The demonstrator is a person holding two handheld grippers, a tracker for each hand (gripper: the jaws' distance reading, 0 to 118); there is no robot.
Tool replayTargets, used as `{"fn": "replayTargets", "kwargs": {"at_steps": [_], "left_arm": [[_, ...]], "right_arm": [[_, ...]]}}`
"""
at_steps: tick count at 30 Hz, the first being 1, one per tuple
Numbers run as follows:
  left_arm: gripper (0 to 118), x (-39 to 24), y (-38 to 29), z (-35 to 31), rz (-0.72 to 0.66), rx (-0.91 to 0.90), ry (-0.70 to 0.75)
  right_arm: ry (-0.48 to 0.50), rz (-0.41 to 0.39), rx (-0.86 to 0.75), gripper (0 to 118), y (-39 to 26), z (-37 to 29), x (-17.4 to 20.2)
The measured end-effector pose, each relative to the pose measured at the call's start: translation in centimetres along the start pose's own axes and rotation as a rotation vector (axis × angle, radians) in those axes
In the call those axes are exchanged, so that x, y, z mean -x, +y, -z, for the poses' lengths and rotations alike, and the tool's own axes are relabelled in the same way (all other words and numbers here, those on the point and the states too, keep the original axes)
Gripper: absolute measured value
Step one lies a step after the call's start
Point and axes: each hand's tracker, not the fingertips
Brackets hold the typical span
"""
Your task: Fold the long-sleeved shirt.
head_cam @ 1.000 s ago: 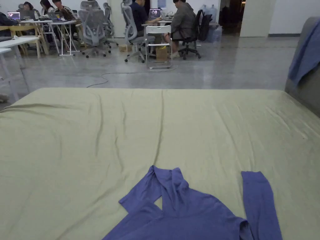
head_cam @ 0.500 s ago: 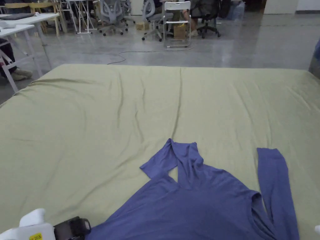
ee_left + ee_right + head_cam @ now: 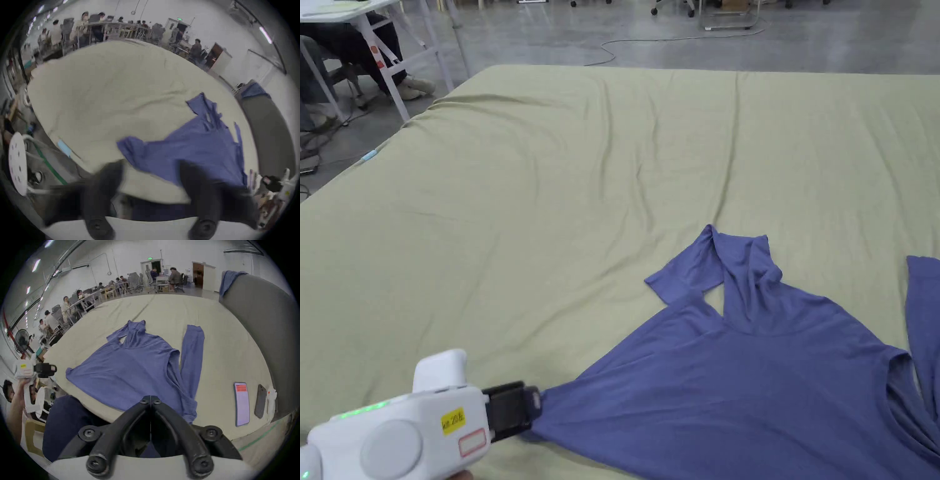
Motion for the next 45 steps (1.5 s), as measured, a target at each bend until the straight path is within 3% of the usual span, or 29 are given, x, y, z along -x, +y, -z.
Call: {"fn": "replayTargets", "kwargs": {"at_steps": [4,7,8,9,11,12,13,14,15,16,17,23,24,26,27,28,29,31,34,38,42,45], "left_arm": [[115,1.6,1.4,5.5,-0.022,0.065,0.039],[110,2.1,0.9,9.3,0.036,0.157,0.063],[83,2.0,0.6,10.0,0.062,0.161,0.061],[40,2.1,0.3,10.7,0.068,0.188,0.046],[23,2.2,0.4,9.6,0.036,0.122,0.008],[9,2.3,0.5,9.2,0.031,0.124,-0.023],[6,2.6,0.7,8.6,0.009,0.124,-0.079],[6,2.4,0.7,8.1,-0.002,0.119,-0.084],[6,2.1,0.7,7.6,0.022,0.112,-0.061],[6,1.6,0.7,7.2,0.068,0.09,-0.051],[6,1.9,0.9,6.9,0.096,0.082,-0.051],[6,1.1,1.5,6.5,0.07,0.078,-0.101],[6,1.1,1.6,6.5,0.065,0.073,-0.101],[6,1.3,1.8,6.8,0.049,0.06,-0.107],[6,1.2,1.9,6.9,0.044,0.06,-0.112],[6,1.2,1.9,6.9,0.039,0.056,-0.115],[6,-0.2,1.6,6.1,0.037,0.055,-0.116],[6,-0.8,1.4,5.8,0.047,0.047,-0.125],[6,-1.4,1.4,4.4,0.048,0.008,-0.143],[6,-1.8,1.9,1.2,0.004,-0.076,-0.195],[6,-3.3,2.8,-2.1,-0.041,-0.192,-0.259],[6,-5.5,4.2,-4.7,-0.036,-0.282,-0.347]], "right_arm": [[0.021,0.038,0.015,0,1.4,1.4,-0.5],[-0.003,0.034,0.036,0,2.7,3.2,-0.3],[-0.013,0.03,0.046,0,3.4,3.8,-0.7],[-0.016,0.028,0.054,0,4.2,4.6,-0.7],[-0.021,0.022,0.06,0,6.3,6.6,-0.6],[-0.021,0.021,0.059,0,7.5,7.7,-1.2],[-0.017,0.013,0.054,17,8.9,9.0,-1.2],[-0.021,-0.005,0.051,71,10.7,10.7,-1.2],[-0.023,-0.021,0.06,111,12.2,12.5,-1.1],[-0.032,-0.048,0.068,118,13.7,14.4,-1.3],[-0.021,-0.081,0.007,118,15.3,15.9,-1.7],[-0.181,-0.253,0.334,116,19.0,28.1,-2.6],[-0.194,-0.252,0.39,107,19.0,29.9,-2.1],[-0.19,-0.194,0.429,61,18.3,31.2,-2.7],[-0.121,-0.155,0.426,54,18.1,31.1,-3.0],[-0.122,-0.121,0.377,37,18.0,29.7,-2.1],[-0.141,-0.134,0.358,0,17.8,28.8,-1.6],[-0.086,-0.21,0.324,0,16.9,26.5,-0.4],[-0.092,-0.225,0.158,0,16.4,21.7,0.8],[-0.01,-0.104,-0.107,0,14.7,10.3,0.7],[-0.006,0.015,-0.363,0,12.0,-0.3,0.2],[-0.061,0.029,-0.504,0,12.0,-6.0,-0.1]]}}
